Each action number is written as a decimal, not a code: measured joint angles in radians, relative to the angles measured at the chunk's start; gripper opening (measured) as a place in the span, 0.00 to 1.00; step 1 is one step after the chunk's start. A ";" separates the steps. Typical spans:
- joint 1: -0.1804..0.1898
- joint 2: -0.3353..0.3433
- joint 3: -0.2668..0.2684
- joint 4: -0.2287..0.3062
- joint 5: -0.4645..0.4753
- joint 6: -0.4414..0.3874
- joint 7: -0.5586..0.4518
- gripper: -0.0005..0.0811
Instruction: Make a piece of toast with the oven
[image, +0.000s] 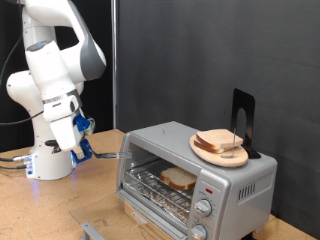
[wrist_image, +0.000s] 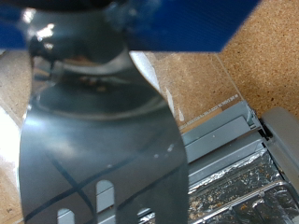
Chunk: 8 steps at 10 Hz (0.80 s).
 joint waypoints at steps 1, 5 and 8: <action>0.011 0.002 -0.011 0.010 0.037 -0.018 -0.026 0.50; 0.029 -0.061 -0.083 0.042 0.139 -0.139 -0.107 0.50; 0.024 -0.107 -0.105 0.048 0.140 -0.188 -0.106 0.50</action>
